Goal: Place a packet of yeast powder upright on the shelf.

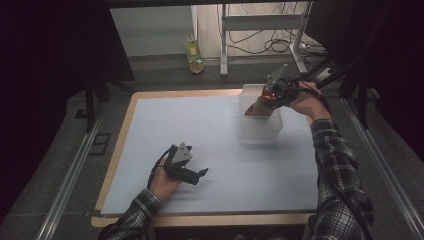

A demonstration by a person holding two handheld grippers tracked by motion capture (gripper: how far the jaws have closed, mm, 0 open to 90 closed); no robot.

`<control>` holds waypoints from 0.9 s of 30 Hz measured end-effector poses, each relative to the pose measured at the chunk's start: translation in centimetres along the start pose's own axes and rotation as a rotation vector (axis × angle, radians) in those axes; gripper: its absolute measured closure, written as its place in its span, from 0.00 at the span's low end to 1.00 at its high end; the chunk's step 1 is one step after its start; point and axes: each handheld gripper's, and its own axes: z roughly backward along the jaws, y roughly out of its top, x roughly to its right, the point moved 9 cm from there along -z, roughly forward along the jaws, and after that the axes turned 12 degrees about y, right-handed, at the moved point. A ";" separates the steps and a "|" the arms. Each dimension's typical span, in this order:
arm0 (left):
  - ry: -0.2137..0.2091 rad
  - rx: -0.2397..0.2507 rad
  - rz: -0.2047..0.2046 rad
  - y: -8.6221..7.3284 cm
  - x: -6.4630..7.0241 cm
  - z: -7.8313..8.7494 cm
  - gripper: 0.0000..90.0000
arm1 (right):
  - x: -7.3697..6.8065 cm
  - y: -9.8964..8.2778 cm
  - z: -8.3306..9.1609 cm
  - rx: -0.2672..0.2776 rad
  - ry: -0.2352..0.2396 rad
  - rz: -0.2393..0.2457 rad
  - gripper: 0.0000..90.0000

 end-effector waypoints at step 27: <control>0.004 -0.001 -0.012 0.0 0.1 0.1 0.00 | 0.1 1.6 -2.1 0.164 -0.009 -0.187 0.50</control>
